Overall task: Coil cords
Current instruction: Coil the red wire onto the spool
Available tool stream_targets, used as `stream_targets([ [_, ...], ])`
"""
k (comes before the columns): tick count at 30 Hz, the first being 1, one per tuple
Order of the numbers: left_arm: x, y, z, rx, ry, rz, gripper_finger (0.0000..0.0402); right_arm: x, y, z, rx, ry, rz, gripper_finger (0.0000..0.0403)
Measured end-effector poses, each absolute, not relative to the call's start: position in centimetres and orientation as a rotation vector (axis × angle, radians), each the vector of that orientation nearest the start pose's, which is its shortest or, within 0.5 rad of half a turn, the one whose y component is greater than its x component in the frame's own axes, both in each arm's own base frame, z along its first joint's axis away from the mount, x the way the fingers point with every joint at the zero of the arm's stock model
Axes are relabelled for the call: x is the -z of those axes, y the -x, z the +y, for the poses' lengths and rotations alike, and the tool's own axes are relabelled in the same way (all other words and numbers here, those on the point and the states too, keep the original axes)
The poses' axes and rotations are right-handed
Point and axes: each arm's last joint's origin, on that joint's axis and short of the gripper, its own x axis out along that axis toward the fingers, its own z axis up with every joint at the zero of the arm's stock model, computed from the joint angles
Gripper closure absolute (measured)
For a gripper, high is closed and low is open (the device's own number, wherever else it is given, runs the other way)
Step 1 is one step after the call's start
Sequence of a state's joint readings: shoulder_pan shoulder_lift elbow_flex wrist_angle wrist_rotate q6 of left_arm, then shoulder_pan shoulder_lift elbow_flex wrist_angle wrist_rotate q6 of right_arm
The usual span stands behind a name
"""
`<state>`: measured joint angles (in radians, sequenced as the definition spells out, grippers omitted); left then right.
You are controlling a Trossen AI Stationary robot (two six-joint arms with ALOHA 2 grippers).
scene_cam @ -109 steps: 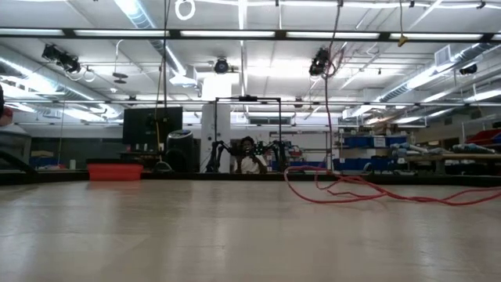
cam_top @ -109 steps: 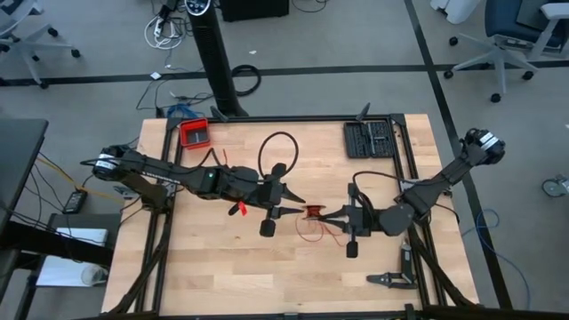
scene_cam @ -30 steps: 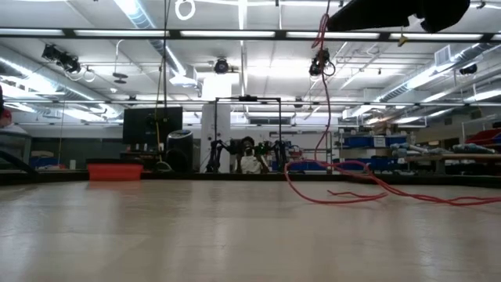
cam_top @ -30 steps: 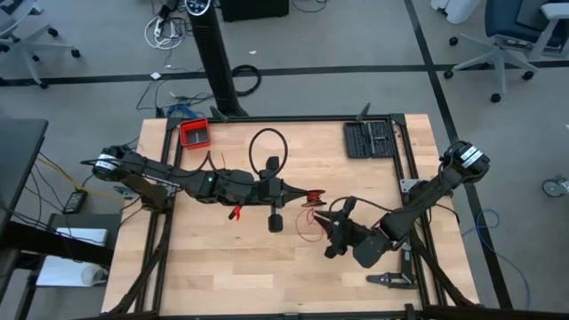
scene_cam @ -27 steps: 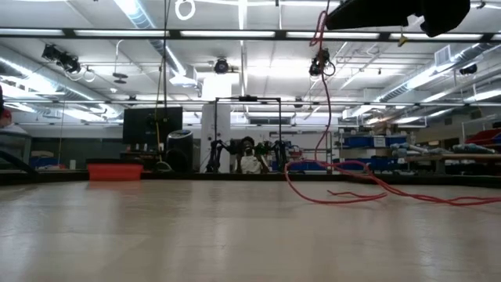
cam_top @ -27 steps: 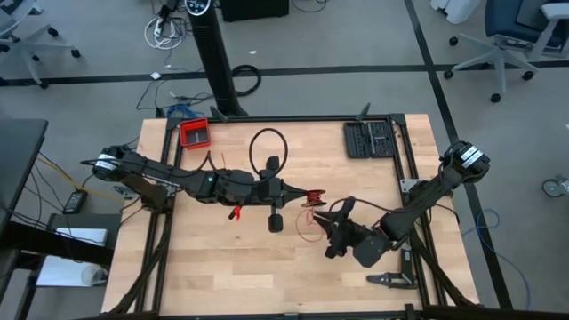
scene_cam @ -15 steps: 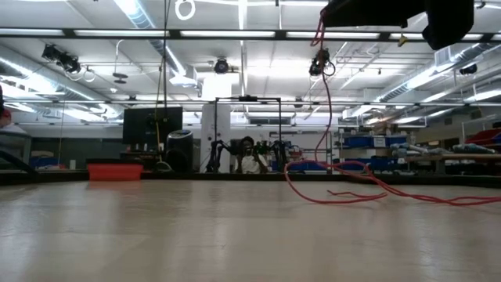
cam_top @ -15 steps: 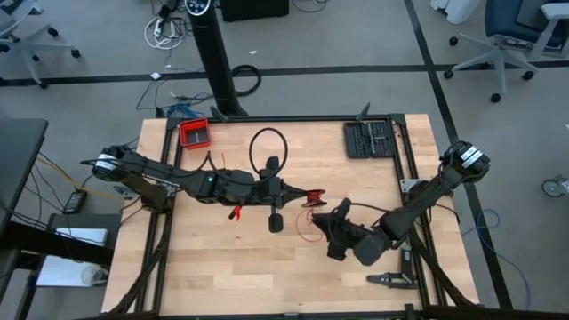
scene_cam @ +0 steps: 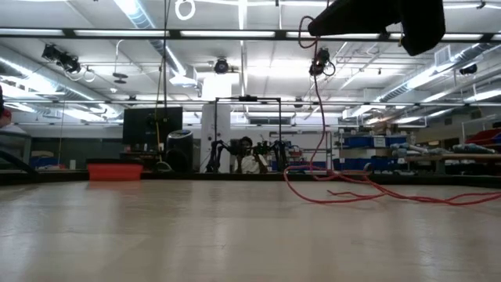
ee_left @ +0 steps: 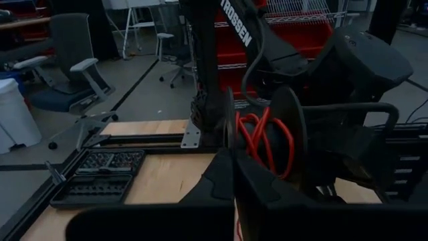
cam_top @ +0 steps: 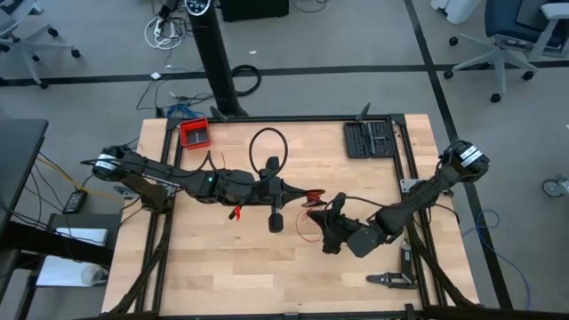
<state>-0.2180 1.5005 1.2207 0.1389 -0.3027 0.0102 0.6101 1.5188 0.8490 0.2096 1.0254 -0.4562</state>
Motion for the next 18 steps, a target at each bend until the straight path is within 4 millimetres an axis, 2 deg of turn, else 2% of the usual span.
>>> stream_targets([
  [4,-34.4,-34.2,-6.5,-0.116,-0.005,0.131,0.0400,-22.5,-27.1,15.5,0.304,0.638,0.388,0.0397],
  [9,-34.4,-34.1,-6.2,-0.251,0.008,0.121,0.0400,-22.8,-27.4,15.8,0.233,0.547,0.337,0.0400],
  [18,-32.7,-35.4,-5.6,-0.314,-0.027,0.171,0.0400,-25.8,-28.4,16.4,0.202,0.495,0.202,0.0402],
])
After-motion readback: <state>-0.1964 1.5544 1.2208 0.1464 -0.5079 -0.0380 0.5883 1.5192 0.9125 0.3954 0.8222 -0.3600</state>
